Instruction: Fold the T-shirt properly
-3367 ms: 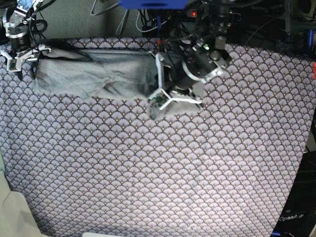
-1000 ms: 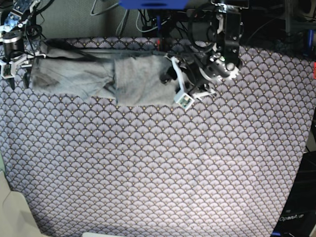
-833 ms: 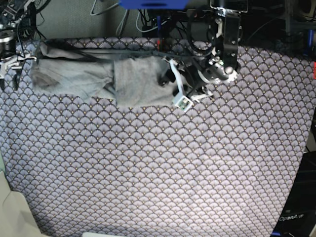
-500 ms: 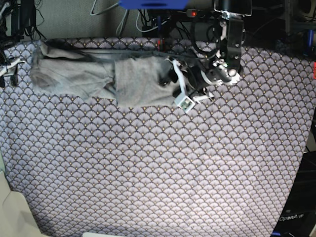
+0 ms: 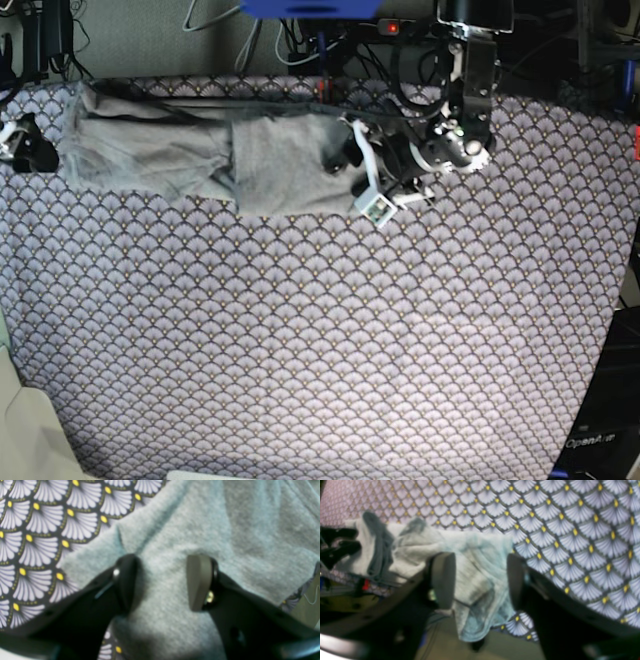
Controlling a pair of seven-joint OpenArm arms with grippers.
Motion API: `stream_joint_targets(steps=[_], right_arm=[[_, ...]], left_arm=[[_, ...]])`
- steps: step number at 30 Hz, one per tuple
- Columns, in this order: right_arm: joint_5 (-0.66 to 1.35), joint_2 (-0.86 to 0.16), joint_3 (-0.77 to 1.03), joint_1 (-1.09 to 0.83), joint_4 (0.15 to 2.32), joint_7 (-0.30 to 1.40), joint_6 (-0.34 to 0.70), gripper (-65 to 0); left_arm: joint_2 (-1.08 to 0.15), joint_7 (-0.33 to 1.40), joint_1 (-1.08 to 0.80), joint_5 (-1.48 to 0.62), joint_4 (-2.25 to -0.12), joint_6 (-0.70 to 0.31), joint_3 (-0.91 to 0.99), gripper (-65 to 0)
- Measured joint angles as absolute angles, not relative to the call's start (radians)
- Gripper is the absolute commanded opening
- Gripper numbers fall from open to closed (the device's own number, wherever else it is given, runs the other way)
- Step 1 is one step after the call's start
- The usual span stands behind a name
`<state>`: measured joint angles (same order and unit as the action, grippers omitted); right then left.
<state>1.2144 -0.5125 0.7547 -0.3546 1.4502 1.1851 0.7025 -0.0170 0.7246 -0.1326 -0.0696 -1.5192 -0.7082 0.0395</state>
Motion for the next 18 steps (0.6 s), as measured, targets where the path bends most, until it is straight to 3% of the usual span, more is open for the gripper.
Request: stream_joint_targets(steps=[6, 18], right_arm=[[1.179, -0.528, 0.739, -0.297, 1.280, 1.154, 0.701, -24.4], [1.176, -0.548, 0.576, -0.306, 1.266, 0.992, 0.699, -24.4]], left_arm=[[-0.024, 0.724, -0.132, -0.073, -1.519, -0.709, 0.039, -32.8], [-0.028, 0.724, -0.133, -0.073, -1.520, -0.709, 0.039, -32.8]])
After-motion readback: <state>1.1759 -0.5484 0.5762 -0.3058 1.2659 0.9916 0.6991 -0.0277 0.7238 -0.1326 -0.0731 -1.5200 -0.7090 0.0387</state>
